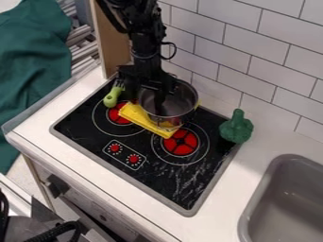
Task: Put the silver pot to the lower right of the burner
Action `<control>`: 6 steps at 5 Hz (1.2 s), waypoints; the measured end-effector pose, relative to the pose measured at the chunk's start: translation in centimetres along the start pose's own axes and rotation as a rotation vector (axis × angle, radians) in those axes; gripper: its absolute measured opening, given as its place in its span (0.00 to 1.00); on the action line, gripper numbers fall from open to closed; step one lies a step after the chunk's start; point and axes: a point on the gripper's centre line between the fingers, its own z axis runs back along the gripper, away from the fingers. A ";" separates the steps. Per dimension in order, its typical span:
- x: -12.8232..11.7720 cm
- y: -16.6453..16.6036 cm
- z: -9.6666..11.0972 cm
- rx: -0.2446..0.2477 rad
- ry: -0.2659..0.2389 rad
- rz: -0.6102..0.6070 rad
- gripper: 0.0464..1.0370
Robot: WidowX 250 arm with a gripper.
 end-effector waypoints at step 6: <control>-0.8 -1.2 8.4 -0.061 -0.246 0.070 0.01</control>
